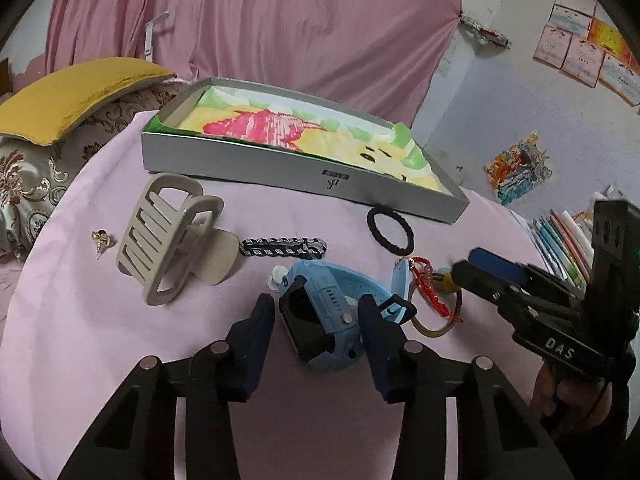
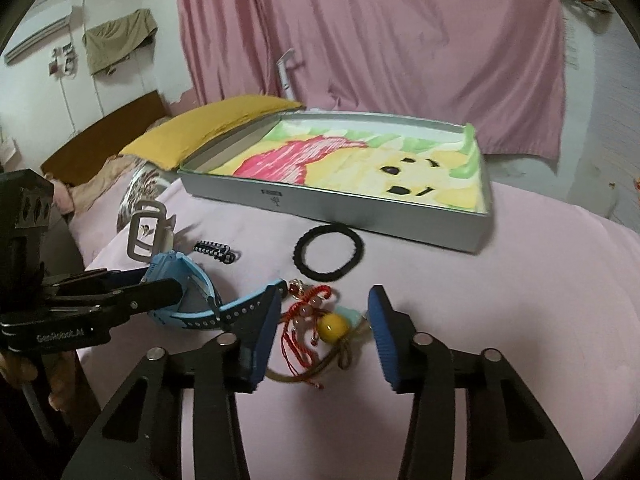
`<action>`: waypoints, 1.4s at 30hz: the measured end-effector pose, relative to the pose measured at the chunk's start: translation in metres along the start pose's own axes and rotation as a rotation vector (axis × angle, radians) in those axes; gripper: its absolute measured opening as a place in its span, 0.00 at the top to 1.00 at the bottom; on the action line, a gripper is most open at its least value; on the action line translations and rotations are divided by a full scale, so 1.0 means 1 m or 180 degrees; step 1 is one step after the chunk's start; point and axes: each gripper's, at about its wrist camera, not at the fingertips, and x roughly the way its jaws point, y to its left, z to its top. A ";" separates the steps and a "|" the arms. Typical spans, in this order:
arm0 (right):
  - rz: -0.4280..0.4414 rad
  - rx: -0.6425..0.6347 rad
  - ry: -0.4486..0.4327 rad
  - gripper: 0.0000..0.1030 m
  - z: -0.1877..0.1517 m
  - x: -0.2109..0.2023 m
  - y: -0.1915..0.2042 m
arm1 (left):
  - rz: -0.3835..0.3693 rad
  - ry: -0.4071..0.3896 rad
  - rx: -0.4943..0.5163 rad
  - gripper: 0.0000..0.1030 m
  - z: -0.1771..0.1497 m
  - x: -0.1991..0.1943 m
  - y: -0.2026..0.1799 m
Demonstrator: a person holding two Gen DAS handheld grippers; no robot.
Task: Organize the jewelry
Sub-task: 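Grasp the blue smartwatch with the left gripper while the right gripper grasps the red bracelet, then carry the blue watch into the grey tray with the left gripper while the right drops the bracelet there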
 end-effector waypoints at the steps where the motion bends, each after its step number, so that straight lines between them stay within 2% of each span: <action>1: 0.0017 -0.0019 0.0037 0.65 0.002 0.002 0.000 | 0.0008 0.0017 0.0004 0.61 0.000 0.000 0.000; 9: 0.0147 -0.0299 0.0510 0.74 0.023 0.030 0.002 | 0.0038 0.0102 0.0094 0.67 0.005 0.000 -0.004; 14: 0.0267 -0.0273 0.0760 0.78 0.030 0.045 -0.002 | -0.0016 0.0113 0.0076 0.67 0.006 0.001 -0.001; 18: 0.0341 -0.0199 0.0824 0.79 0.030 0.050 -0.004 | -0.0029 0.0122 0.0096 0.67 0.006 0.002 -0.001; 20: 0.0390 -0.0169 0.0856 0.82 0.028 0.052 -0.004 | -0.0027 0.0123 0.0111 0.67 0.006 0.002 -0.002; 25: 0.0431 -0.0097 0.0834 0.92 0.025 0.050 -0.007 | -0.0038 0.0128 0.0125 0.68 0.006 0.002 -0.002; 32: 0.0484 0.0029 0.0567 0.93 0.019 0.033 -0.007 | 0.0018 0.0065 0.0162 0.77 0.004 -0.002 -0.004; 42: 0.0553 0.0242 0.0226 0.93 0.014 0.013 -0.014 | 0.0076 0.0019 0.0258 0.82 0.002 -0.009 -0.003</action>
